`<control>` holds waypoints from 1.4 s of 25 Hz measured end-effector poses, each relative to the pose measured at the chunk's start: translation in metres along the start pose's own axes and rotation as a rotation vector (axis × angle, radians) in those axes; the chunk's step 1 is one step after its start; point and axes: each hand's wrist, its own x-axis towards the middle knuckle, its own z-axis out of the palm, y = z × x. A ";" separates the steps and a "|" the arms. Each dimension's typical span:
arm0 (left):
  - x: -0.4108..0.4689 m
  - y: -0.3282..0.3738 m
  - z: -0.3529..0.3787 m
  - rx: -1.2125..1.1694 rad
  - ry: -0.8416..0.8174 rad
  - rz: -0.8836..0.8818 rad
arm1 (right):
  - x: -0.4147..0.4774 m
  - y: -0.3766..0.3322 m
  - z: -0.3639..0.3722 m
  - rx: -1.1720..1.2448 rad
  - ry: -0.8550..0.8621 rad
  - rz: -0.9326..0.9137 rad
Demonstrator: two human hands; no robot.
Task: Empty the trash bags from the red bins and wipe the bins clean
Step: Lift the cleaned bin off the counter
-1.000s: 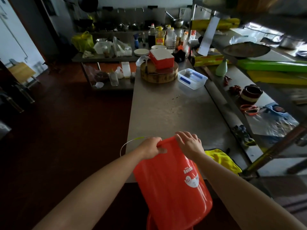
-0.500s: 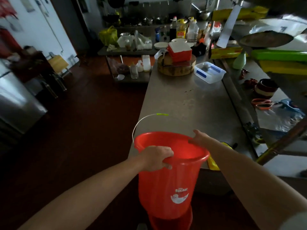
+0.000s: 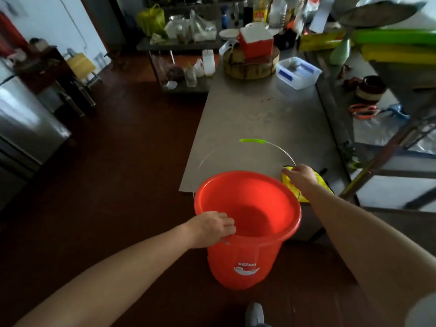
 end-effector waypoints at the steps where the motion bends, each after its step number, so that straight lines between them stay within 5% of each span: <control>1: 0.000 0.005 0.006 0.001 -0.047 -0.008 | -0.011 -0.001 -0.002 -0.033 -0.007 -0.048; 5: 0.004 0.032 0.031 0.095 -0.147 -0.039 | -0.070 0.001 0.005 -0.396 -0.193 -0.292; 8: -0.008 0.056 0.050 0.133 -0.196 -0.025 | -0.116 0.017 0.013 -0.445 -0.235 -0.316; 15: 0.024 0.083 0.023 0.043 0.286 -0.081 | -0.171 0.080 -0.002 -0.522 -0.228 -0.268; 20: 0.105 0.109 0.013 -0.140 0.062 -0.313 | -0.164 0.116 -0.050 -0.503 -0.184 -0.291; 24: 0.182 0.126 0.019 -0.350 0.052 -0.434 | -0.134 0.153 -0.095 -0.477 -0.170 -0.243; 28: 0.231 0.122 0.036 -0.472 -0.110 -0.648 | -0.097 0.201 -0.119 -0.451 -0.234 -0.224; 35: 0.278 0.153 0.133 -0.563 -0.152 -0.740 | -0.036 0.297 -0.095 -0.582 -0.472 -0.152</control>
